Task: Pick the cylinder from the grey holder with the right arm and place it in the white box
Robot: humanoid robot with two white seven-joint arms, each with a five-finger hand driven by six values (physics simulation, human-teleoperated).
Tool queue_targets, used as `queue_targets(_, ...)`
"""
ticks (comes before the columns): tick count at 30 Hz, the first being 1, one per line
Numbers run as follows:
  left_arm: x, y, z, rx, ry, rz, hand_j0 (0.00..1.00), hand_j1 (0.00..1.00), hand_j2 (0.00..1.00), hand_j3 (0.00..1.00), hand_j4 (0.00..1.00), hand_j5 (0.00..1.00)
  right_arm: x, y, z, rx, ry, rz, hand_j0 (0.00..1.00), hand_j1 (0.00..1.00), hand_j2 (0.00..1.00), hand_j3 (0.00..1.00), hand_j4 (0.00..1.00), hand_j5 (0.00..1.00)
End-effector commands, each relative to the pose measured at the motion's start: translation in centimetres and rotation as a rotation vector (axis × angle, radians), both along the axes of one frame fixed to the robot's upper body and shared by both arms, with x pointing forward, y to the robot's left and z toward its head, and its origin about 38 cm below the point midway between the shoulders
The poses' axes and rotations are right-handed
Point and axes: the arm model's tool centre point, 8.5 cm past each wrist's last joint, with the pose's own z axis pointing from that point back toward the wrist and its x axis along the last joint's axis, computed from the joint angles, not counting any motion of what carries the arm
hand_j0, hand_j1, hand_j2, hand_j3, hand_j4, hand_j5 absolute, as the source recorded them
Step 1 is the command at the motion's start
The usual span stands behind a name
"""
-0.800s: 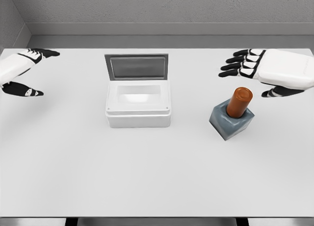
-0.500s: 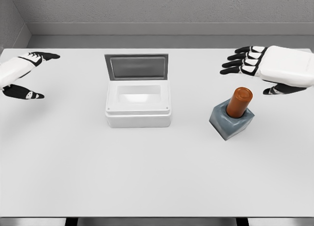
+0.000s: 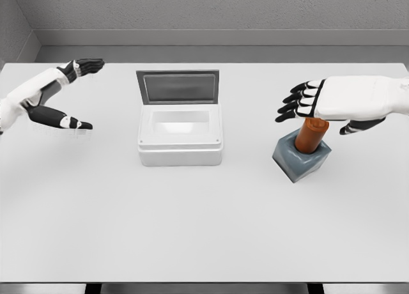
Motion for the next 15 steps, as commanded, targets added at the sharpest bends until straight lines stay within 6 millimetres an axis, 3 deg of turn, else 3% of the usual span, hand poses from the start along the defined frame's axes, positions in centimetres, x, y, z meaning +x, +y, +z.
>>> queue_targets(1,0.5,-0.4,-0.6,-0.081,0.094,0.021,1.0,1.0,1.0,1.0,1.0,1.0,0.5,0.7,-0.3,0.016,0.013,0.008,1.0,1.0,1.0,1.0,1.0,1.0)
queue_targets(8,1.4,-0.4,-1.4,-0.086,0.141,0.055,1.0,1.0,1.0,1.0,1.0,1.0,1.2,0.7,-1.6,-0.023,0.015,-0.004,1.0,1.0,1.0,1.0,1.0,1.0)
queue_targets(15,2.2,-0.2,-2.0,-0.125,0.196,0.095,1.0,1.0,1.0,1.0,1.0,1.0,3.1,0.1,-4.2,-0.079,0.033,-0.05,0.99,0.99,0.99,0.99,0.99,0.99)
